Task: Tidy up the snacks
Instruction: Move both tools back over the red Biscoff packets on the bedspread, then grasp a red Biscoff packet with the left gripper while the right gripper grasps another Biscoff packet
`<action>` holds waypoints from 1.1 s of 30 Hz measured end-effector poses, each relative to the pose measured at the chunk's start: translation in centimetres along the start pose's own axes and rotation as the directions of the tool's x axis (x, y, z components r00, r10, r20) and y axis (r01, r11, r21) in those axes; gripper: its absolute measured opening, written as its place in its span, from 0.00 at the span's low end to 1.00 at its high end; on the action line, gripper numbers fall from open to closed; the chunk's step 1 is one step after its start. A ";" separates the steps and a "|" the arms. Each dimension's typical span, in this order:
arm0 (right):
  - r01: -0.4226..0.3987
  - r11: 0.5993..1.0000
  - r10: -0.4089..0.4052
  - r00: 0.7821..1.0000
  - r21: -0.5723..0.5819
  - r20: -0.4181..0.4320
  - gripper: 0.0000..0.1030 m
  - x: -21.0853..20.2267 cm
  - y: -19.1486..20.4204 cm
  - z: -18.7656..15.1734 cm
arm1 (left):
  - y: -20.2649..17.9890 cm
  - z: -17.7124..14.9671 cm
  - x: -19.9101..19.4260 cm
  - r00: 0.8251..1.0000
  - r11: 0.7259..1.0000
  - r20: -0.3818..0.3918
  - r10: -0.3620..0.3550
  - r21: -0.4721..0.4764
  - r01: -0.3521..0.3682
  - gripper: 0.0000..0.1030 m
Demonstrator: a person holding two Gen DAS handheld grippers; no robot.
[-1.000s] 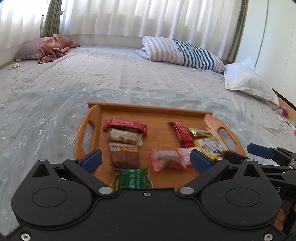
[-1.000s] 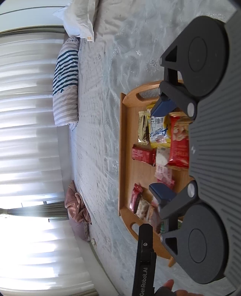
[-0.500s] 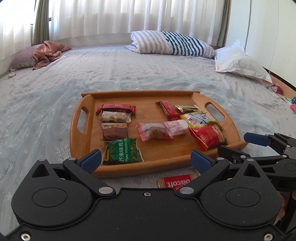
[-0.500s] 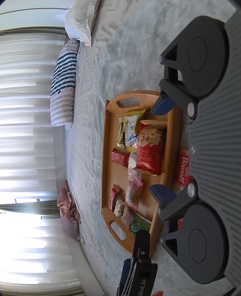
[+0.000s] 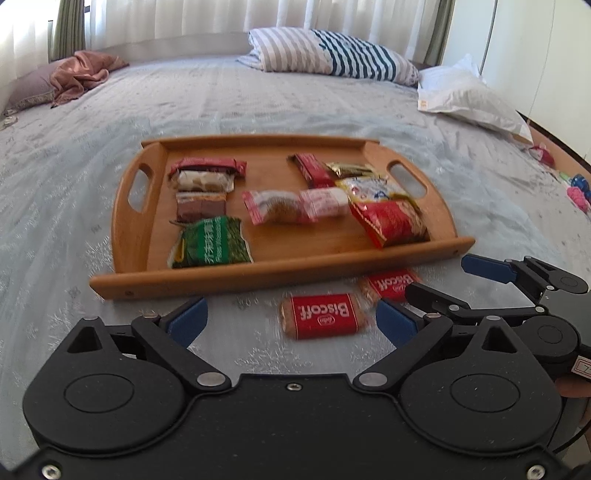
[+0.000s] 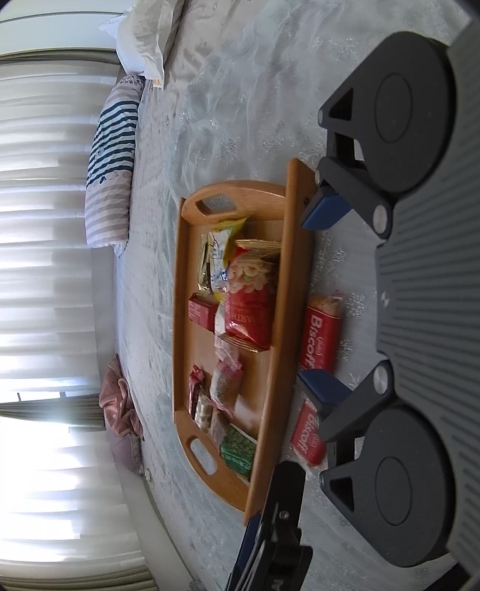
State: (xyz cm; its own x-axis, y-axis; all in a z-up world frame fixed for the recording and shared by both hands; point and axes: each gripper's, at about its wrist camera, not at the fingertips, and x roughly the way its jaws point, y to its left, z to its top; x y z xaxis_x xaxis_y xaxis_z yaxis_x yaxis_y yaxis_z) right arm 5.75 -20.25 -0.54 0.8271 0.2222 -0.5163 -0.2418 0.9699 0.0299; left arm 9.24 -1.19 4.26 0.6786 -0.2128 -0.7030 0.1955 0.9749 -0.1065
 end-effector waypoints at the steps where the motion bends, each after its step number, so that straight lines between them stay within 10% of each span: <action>1: -0.003 1.000 0.003 1.000 -0.003 -0.001 0.88 0.0 0.0 -0.2 | -0.2 -0.1 0.3 1.000 1.000 -0.006 -0.001 0.001 0.001 0.92; 15: -0.052 0.998 0.052 0.999 -0.031 -0.001 0.88 0.8 0.3 -1.9 | -1.9 -0.7 3.6 0.997 0.999 -0.059 -0.042 0.004 0.042 0.80; 33: -0.059 0.997 0.059 0.998 -0.054 0.002 0.91 1.3 0.5 -2.4 | -1.2 -0.5 3.5 0.999 0.999 -0.018 -0.035 0.025 0.036 0.41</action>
State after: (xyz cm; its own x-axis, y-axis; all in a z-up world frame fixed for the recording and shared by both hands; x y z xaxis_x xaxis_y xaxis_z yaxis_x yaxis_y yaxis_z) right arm 5.48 -19.68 -3.20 0.8123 0.2795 -0.5118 -0.3175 0.9482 0.0140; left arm 11.00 -3.09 1.57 0.6586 -0.2460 -0.7112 0.2373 0.9647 -0.1139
